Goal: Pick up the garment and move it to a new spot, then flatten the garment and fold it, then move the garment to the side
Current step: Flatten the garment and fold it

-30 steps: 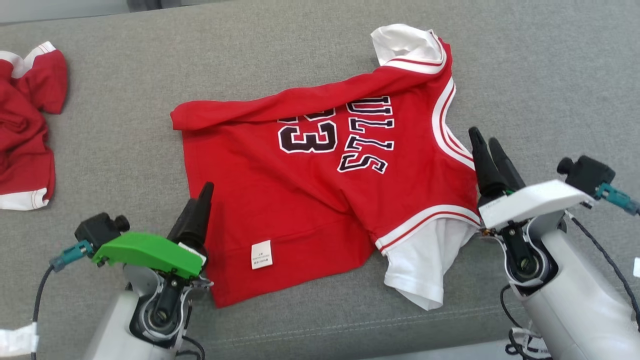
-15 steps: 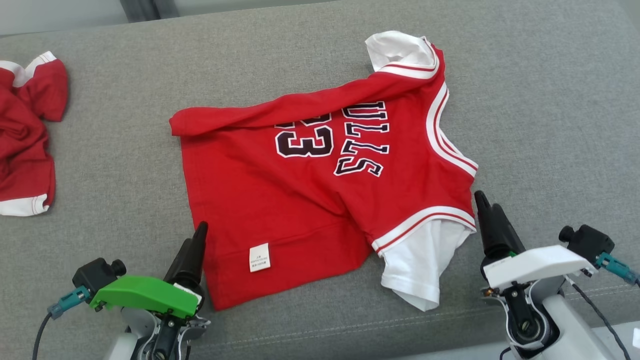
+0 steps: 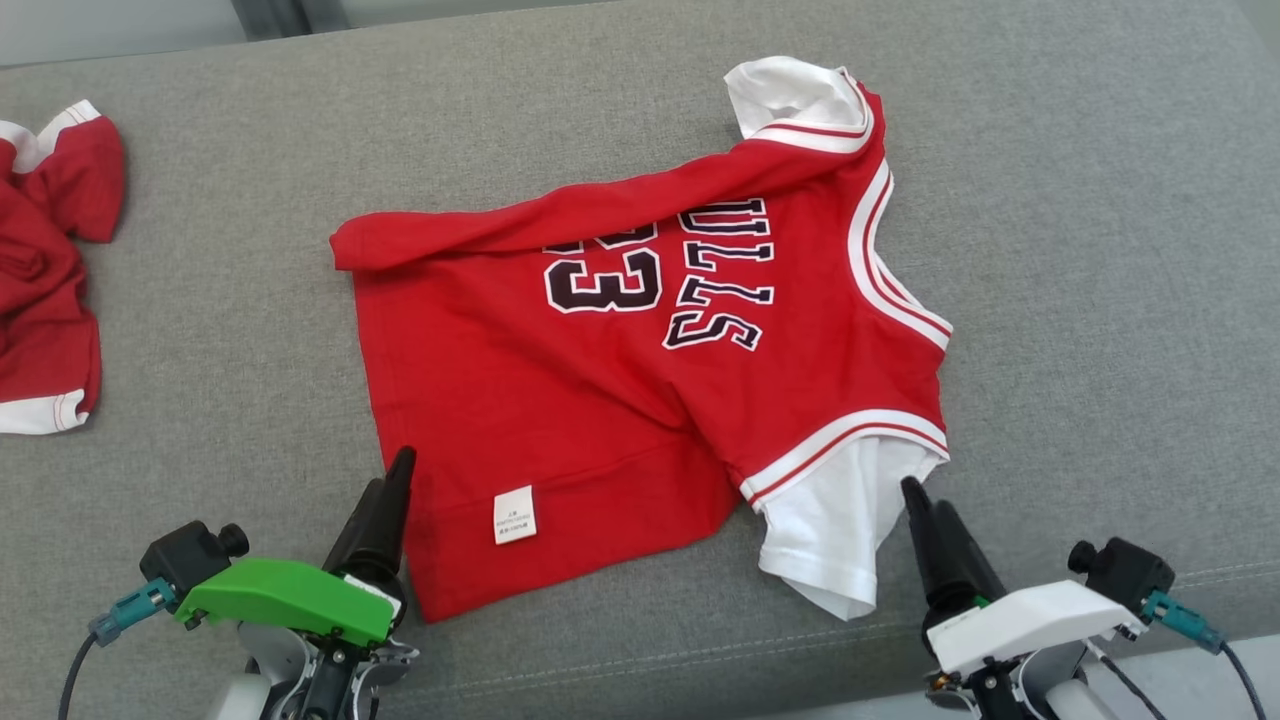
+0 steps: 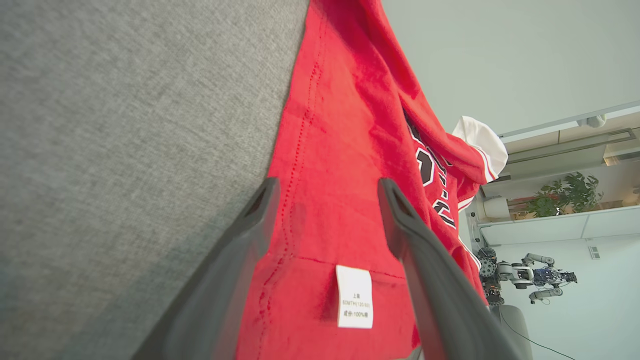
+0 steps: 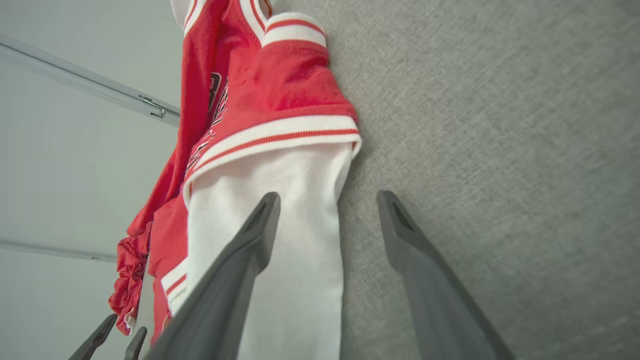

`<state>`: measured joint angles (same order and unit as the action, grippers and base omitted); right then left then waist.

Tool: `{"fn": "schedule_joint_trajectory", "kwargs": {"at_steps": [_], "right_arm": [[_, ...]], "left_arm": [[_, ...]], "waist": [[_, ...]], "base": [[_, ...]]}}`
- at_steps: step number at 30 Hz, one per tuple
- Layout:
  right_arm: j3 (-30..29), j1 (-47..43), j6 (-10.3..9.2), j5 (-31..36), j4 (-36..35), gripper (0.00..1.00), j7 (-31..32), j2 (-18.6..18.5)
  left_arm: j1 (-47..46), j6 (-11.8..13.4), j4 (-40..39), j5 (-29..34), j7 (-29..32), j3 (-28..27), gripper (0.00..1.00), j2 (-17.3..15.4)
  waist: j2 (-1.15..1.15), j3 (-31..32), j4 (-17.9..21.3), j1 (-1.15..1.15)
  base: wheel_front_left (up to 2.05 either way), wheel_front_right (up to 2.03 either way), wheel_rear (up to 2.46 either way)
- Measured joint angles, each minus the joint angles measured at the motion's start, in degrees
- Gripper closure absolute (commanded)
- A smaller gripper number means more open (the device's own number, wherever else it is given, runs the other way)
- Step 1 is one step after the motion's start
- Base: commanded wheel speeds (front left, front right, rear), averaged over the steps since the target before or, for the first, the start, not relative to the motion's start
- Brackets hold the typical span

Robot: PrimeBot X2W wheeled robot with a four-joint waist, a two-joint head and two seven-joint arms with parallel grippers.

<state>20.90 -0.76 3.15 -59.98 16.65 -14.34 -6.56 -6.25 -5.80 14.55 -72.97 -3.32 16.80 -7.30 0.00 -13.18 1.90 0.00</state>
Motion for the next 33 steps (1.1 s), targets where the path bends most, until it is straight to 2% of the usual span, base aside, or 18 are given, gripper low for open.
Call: {"fn": "schedule_joint_trajectory", "kwargs": {"at_steps": [8, 16, 28, 30, 33], "right_arm": [[1.9, -2.5, 0.56, -0.5, 0.6, 0.0, 0.1, 0.5], [6.1, -3.3, 1.89, -0.5, 0.9, 0.0, 3.3, 0.1], [7.1, -3.2, 2.91, -0.5, 1.7, 0.02, 5.3, -0.2], [7.1, -3.1, 3.01, -0.7, 1.9, 0.48, 5.4, -0.2], [7.2, -3.1, 3.07, -1.7, 2.6, 0.65, 6.5, -0.2]], "left_arm": [[0.4, 0.3, -0.7, 0.0, 0.1, 0.0, 0.0, -0.5], [0.4, 0.8, -2.1, 0.0, 0.3, 0.0, 0.0, -0.7], [0.4, 1.3, -3.3, 0.0, 0.7, 0.3, 0.0, -0.6], [0.4, 1.3, -3.5, 0.0, 0.7, 0.4, 0.0, -0.6], [0.4, 1.3, -3.6, 0.0, 0.8, 0.4, 0.0, -0.6]], "waist": [[0.0, -0.3, -0.2, 0.0], [0.0, -0.6, -0.3, 0.0], [0.0, -1.2, -0.9, 0.0], [0.0, -1.3, -1.0, 0.0], [0.0, -1.4, -1.1, 0.0]], "base": [[0.0, 0.0, 0.0], [0.0, 0.0, 0.0], [0.0, 0.0, 0.0], [0.0, 0.0, 0.0], [0.0, 0.0, 0.0]]}}
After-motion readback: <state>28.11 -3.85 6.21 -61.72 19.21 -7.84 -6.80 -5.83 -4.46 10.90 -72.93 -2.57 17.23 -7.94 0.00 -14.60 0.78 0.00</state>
